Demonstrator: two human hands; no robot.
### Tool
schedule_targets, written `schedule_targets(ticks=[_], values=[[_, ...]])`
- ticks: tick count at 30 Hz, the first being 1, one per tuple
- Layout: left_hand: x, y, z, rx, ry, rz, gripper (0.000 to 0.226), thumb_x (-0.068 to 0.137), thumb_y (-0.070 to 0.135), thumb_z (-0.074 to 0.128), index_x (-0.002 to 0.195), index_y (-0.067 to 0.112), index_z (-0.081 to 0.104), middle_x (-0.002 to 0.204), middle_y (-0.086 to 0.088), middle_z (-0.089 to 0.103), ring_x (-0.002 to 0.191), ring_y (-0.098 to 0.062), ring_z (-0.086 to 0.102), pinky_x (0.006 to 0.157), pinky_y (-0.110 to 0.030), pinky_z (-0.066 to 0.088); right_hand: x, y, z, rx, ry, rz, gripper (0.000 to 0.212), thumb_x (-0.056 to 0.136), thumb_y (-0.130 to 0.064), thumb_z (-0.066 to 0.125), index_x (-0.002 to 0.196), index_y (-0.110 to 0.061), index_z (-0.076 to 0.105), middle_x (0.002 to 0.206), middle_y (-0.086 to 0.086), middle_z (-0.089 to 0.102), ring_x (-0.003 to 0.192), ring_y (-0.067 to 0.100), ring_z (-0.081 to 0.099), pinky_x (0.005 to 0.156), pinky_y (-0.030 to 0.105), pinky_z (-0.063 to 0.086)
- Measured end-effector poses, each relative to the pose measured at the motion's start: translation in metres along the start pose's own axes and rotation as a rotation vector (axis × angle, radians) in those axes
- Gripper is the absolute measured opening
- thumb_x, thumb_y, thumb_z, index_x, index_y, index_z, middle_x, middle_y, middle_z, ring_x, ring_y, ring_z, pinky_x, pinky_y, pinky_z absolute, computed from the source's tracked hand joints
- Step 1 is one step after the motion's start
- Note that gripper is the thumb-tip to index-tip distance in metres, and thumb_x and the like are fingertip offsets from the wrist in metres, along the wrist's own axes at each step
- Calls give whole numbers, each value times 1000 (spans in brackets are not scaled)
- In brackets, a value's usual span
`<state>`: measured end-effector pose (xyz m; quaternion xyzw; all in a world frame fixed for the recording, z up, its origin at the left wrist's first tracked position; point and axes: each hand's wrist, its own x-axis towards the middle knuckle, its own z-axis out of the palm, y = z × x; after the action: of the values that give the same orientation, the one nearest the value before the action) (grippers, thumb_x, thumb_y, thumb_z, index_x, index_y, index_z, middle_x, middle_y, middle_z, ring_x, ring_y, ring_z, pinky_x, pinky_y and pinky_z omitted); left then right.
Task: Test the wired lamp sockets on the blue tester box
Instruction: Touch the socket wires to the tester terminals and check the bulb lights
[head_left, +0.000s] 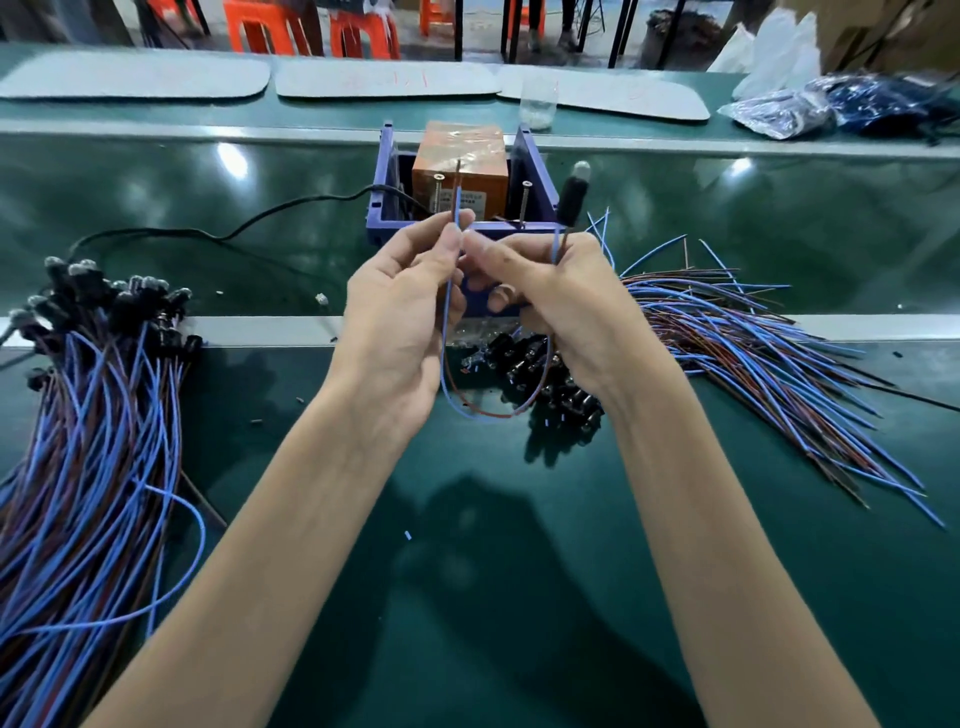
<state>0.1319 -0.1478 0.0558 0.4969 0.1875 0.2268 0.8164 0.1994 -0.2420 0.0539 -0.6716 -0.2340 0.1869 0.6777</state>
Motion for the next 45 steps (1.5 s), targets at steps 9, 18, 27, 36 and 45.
schedule_targets(ticks=[9,18,27,36,45], values=[[-3,-1,4,-193,-15,-43,8,93,10,58,92,13,66,74,-5,69,57,-12,66,49,-15,48,-2,0,6,144,-71,47,12,83,0,69,76,-9,66,65,0,69,63,11,66,64,20,54],[14,-2,-15,46,199,93,8,92,20,63,88,25,68,64,12,55,49,1,50,49,-12,42,1,-6,3,221,94,91,13,98,-8,50,86,-12,51,67,-1,72,60,10,71,37,8,35],[33,-1,-38,228,222,211,22,91,-1,56,88,16,70,81,1,63,63,-2,60,68,-12,48,13,8,-20,263,522,-25,19,95,-4,51,84,-17,60,64,-4,69,47,0,48,37,10,28],[38,-12,-48,319,208,197,18,90,0,62,88,16,70,85,-2,68,67,-12,71,62,-15,52,20,15,-37,241,476,52,19,96,-1,47,90,-14,60,70,-2,69,49,6,34,36,12,24],[41,-15,-45,242,200,201,24,90,-8,55,86,11,71,80,0,72,82,-11,72,75,-15,52,25,24,-40,261,459,13,12,99,-6,46,95,-16,51,57,-7,60,38,3,29,38,14,25]])
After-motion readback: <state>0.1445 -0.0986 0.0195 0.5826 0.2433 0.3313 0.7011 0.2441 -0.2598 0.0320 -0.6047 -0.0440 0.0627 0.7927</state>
